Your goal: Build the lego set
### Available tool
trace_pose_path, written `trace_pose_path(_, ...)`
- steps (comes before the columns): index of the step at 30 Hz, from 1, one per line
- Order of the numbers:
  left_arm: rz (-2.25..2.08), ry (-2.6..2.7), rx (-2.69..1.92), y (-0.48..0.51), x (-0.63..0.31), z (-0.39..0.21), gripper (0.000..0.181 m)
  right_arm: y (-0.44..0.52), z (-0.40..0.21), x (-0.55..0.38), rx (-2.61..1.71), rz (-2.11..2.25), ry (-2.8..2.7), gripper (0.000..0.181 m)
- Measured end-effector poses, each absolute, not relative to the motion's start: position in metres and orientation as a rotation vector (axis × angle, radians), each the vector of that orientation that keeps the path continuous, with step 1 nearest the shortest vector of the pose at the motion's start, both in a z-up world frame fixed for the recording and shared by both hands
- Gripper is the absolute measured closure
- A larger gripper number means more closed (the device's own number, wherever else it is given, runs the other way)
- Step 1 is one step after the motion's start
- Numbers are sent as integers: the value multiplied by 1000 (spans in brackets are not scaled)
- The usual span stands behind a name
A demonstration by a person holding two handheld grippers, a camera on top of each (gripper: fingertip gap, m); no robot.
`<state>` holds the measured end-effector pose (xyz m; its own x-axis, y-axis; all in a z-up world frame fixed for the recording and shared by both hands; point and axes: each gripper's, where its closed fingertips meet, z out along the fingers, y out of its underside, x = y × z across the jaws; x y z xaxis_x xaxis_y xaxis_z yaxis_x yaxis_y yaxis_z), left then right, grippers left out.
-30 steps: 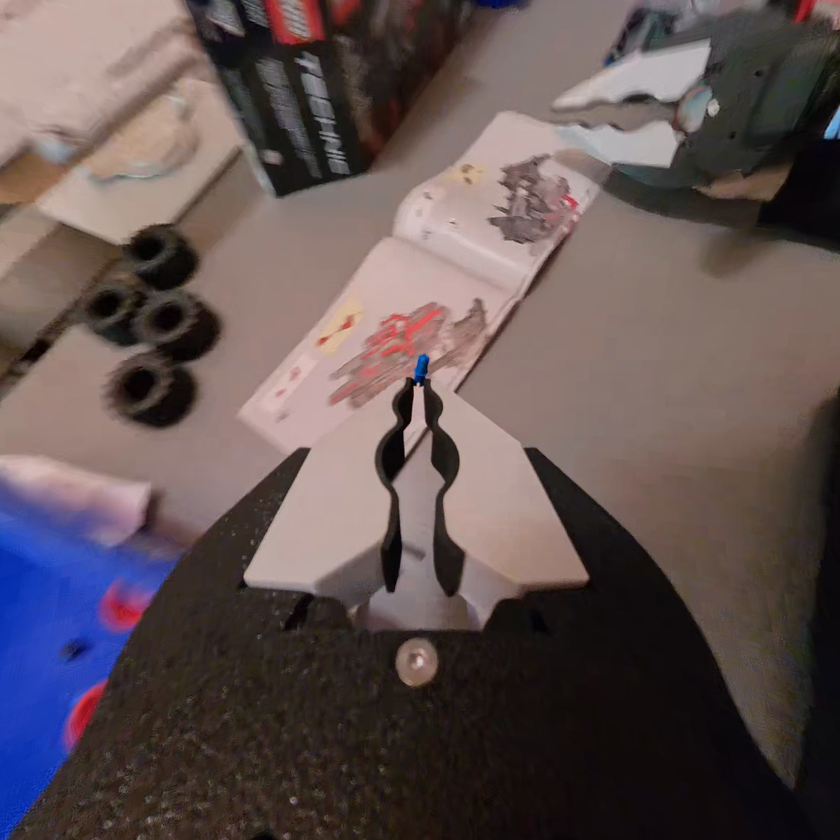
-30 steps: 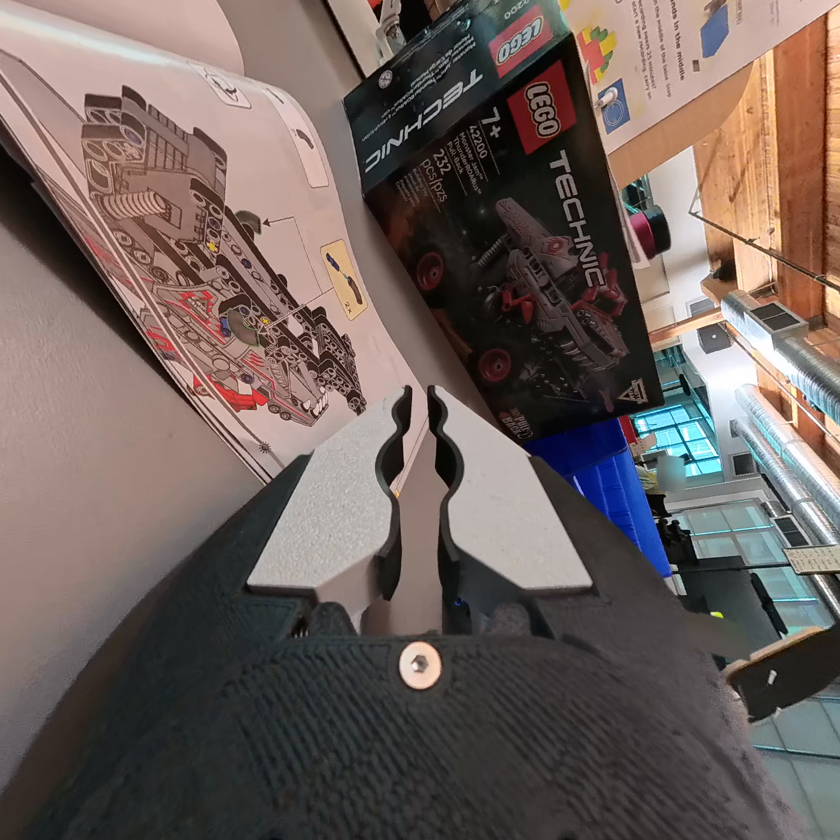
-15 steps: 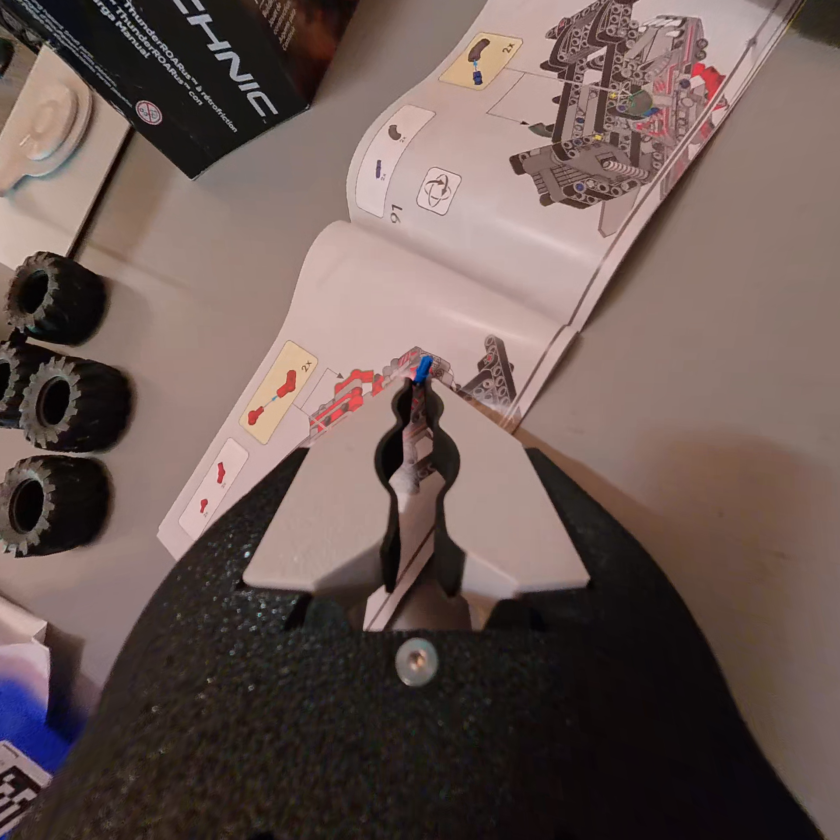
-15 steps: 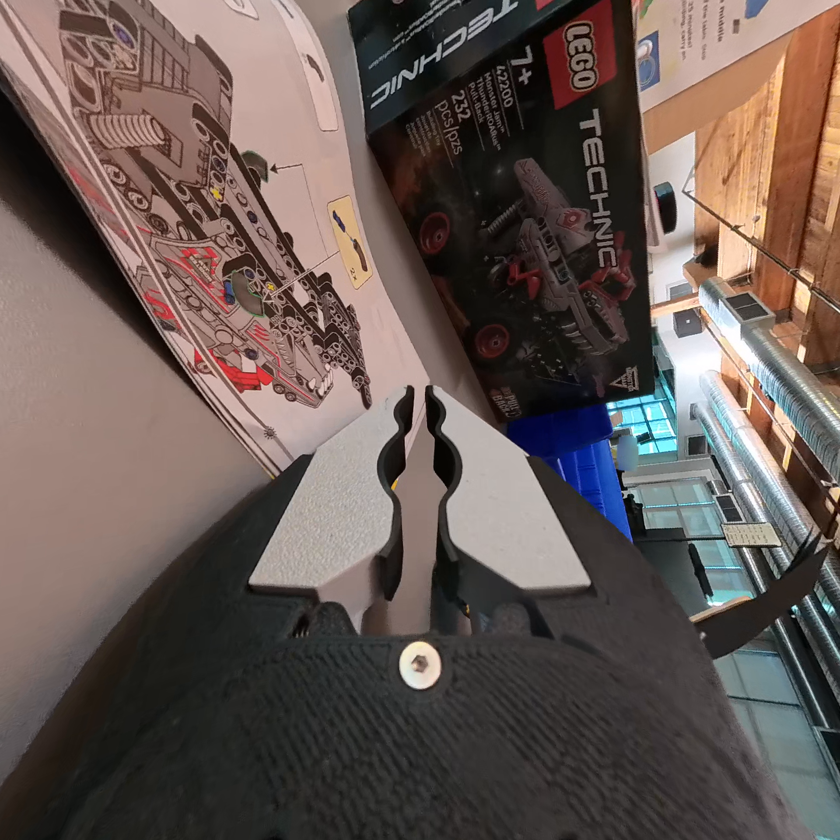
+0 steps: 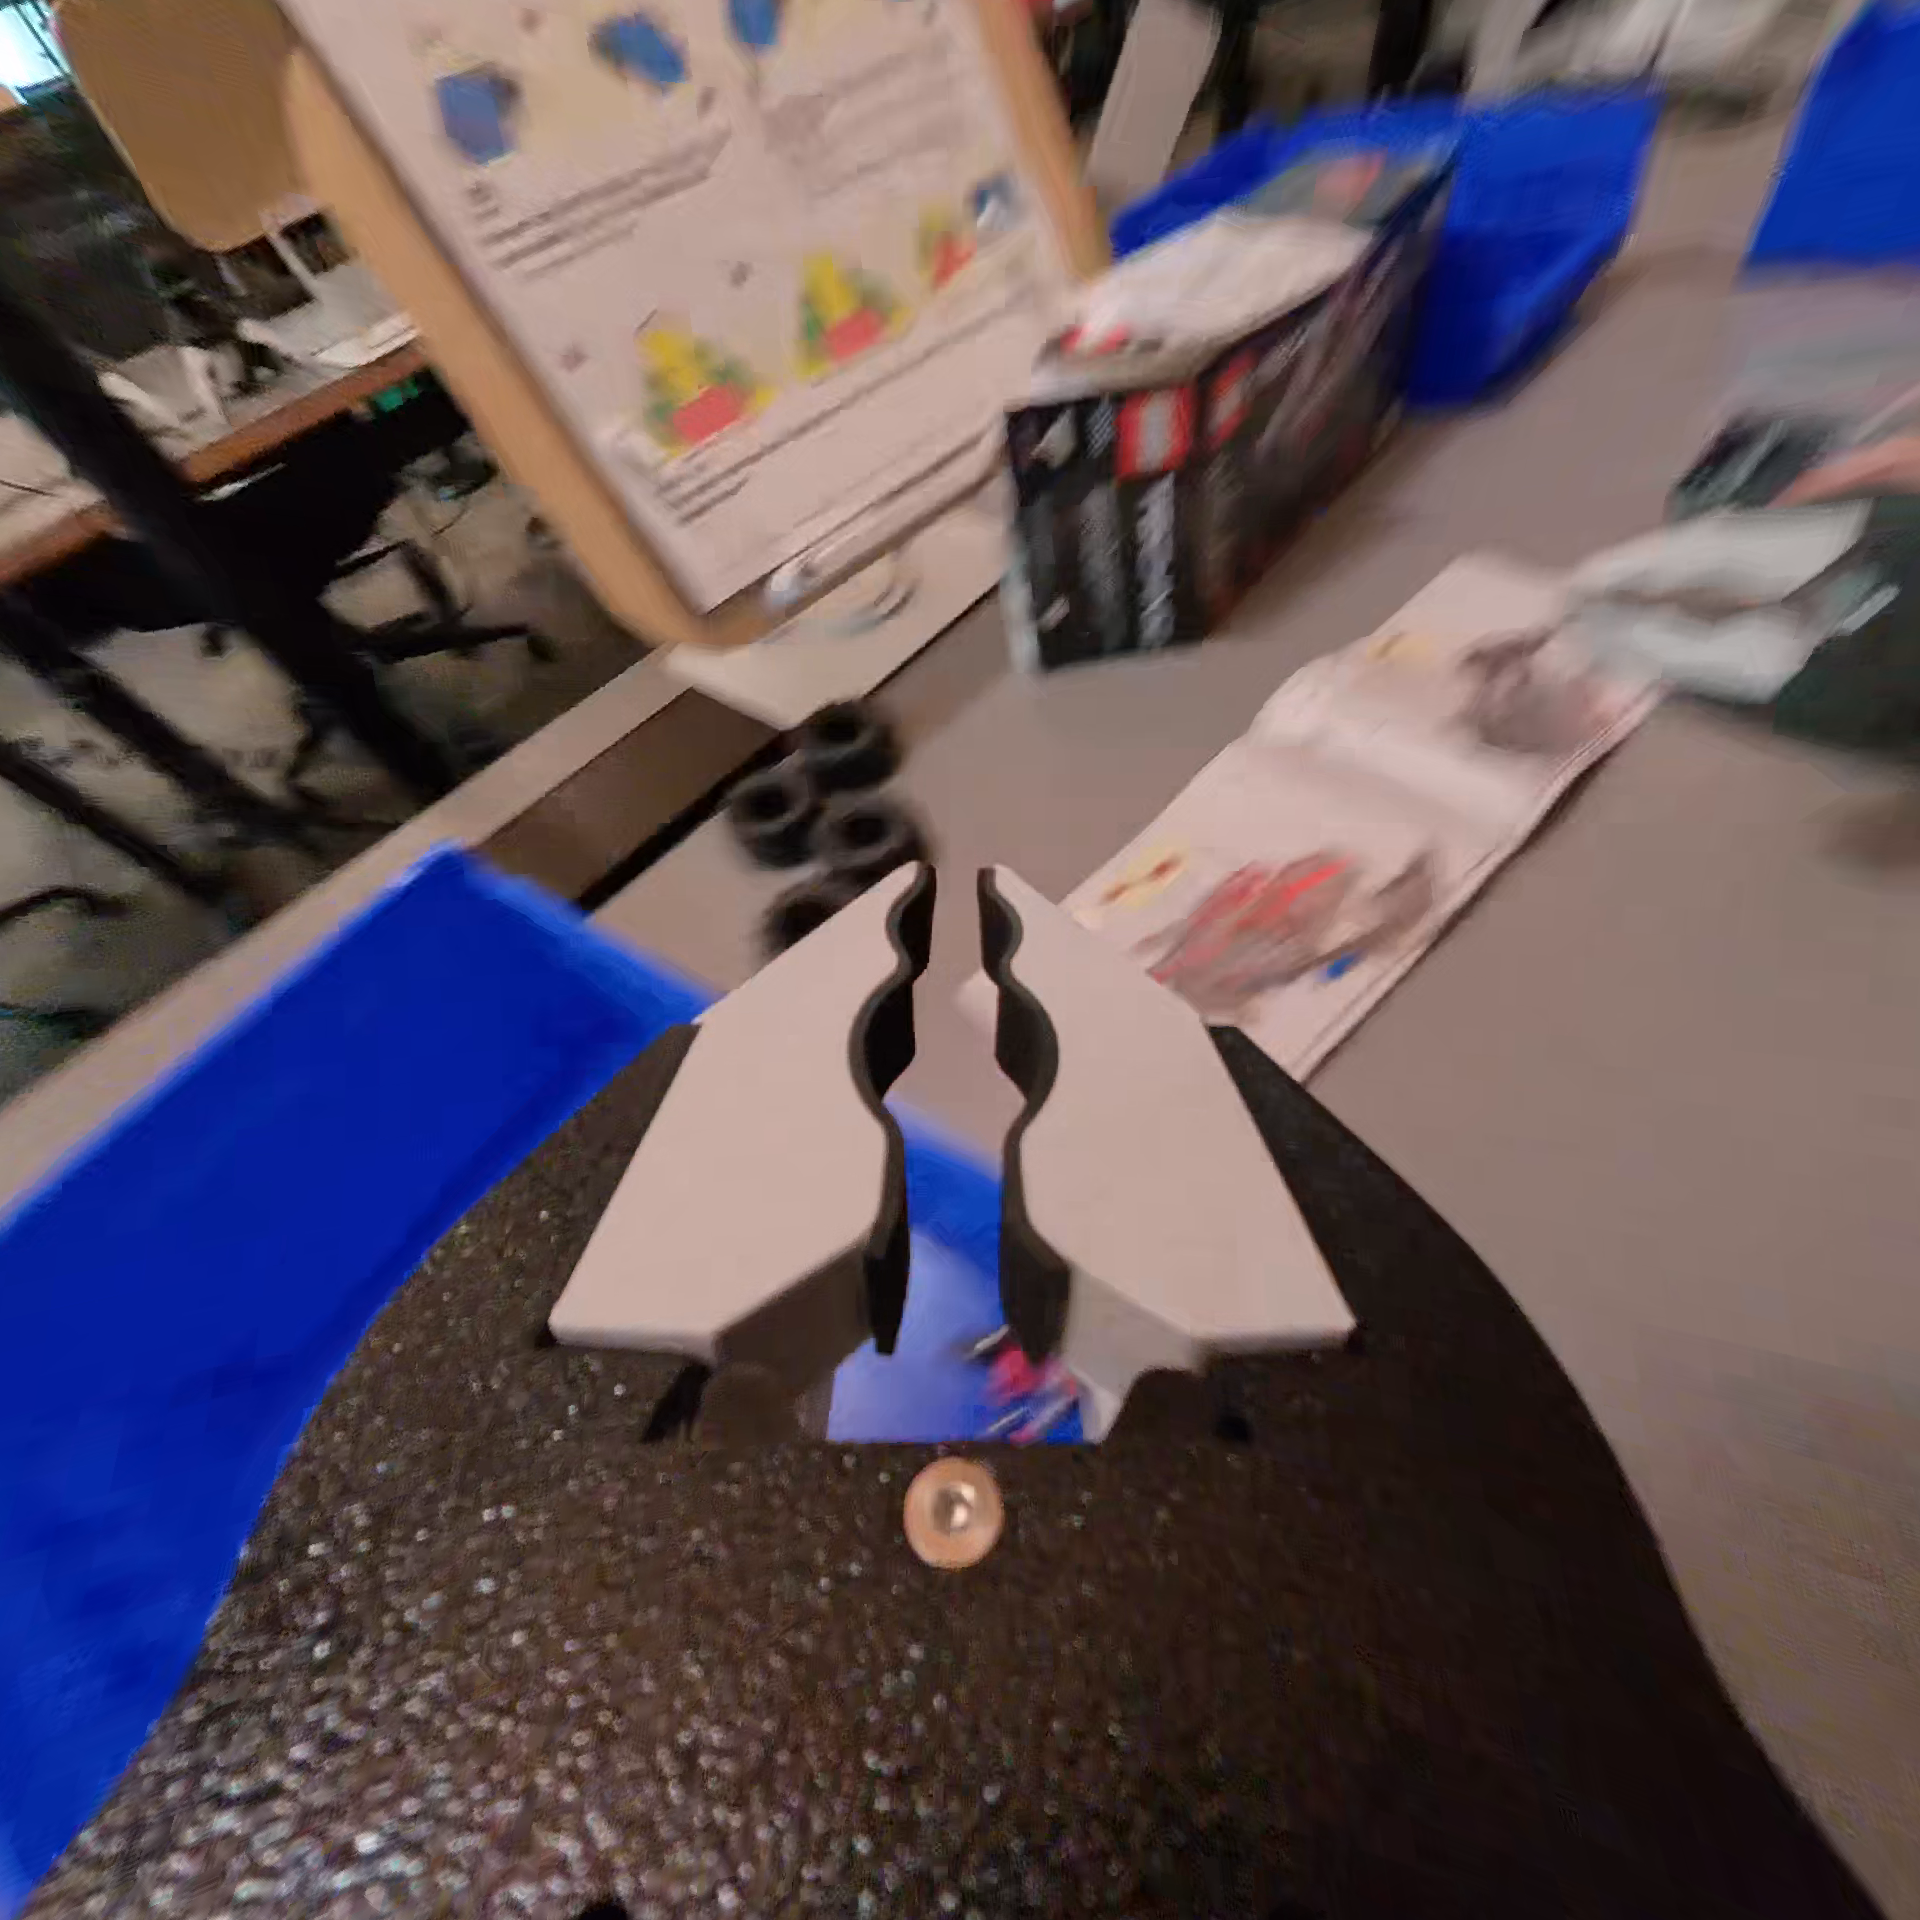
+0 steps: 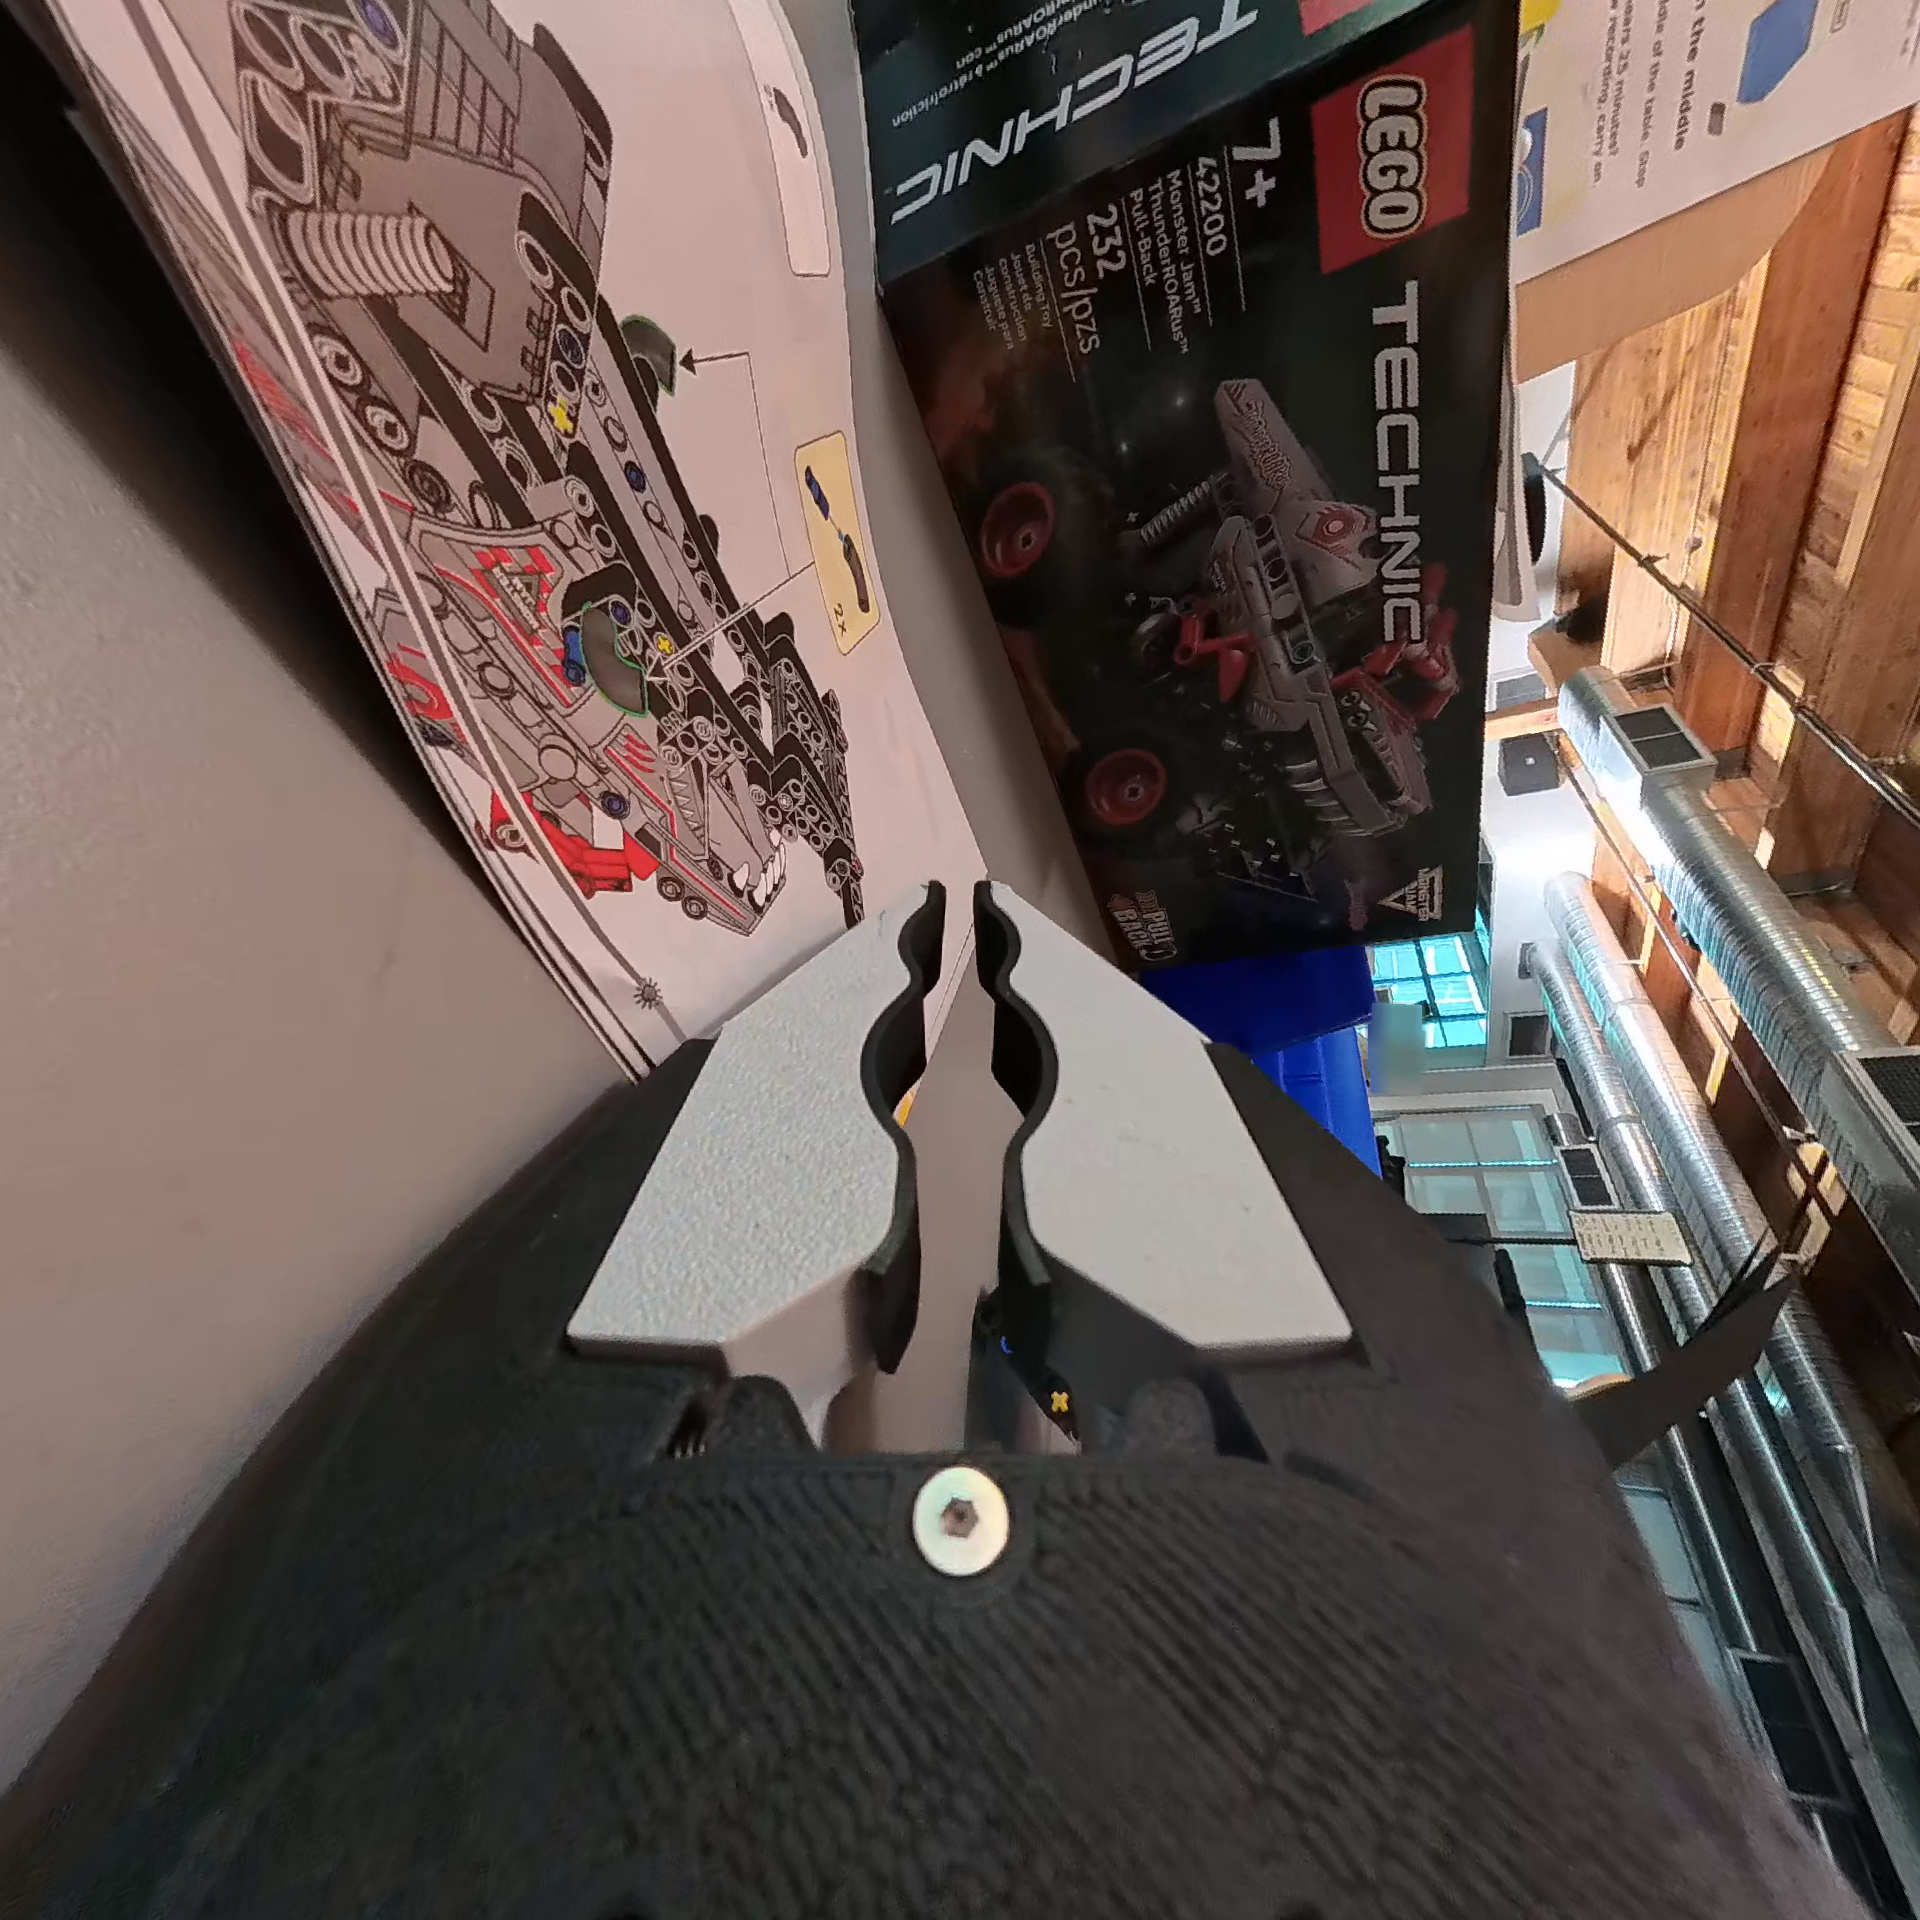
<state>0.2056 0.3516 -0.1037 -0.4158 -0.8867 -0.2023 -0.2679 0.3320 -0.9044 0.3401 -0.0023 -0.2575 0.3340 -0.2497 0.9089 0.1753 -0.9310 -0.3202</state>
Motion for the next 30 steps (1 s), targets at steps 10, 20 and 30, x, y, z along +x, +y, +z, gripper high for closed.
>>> trace_pose_path(10,-575,2614,-796,438,238,-234,164,-2,-258,339,-2244,-1624,61,176)
trace_pose_path(20,-612,2774,-645,427,227,-258,165,1,-259,338,-2244,-1624,36,176)
trace_pose_path(30,-580,2792,-453,424,232,-266,175,1,-258,339,-2243,-1630,31,175)
